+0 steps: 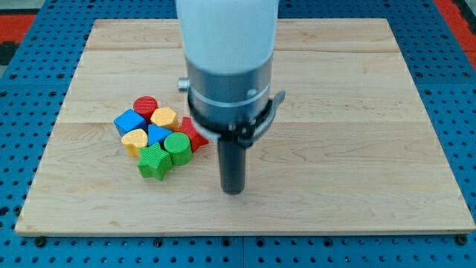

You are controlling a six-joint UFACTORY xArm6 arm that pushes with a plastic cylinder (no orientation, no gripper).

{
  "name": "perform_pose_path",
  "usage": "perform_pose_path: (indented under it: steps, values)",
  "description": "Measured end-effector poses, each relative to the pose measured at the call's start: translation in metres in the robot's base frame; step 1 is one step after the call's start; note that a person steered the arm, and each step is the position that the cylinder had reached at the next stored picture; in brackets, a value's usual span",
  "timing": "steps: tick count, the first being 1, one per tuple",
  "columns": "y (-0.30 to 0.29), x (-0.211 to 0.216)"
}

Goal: Push the group of blocks up a bit

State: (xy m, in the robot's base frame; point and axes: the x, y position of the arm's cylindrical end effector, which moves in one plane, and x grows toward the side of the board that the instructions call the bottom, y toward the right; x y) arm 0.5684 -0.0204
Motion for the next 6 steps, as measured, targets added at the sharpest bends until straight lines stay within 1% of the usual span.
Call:
perform_pose_path:
  steps: [1, 2, 3, 4, 6]
  values:
    - [-0.086, -0.007]
    - [-0.09, -0.06]
    - [-0.093, -0.104]
    - [-0.081, -0.116]
    - [-0.11, -0.099]
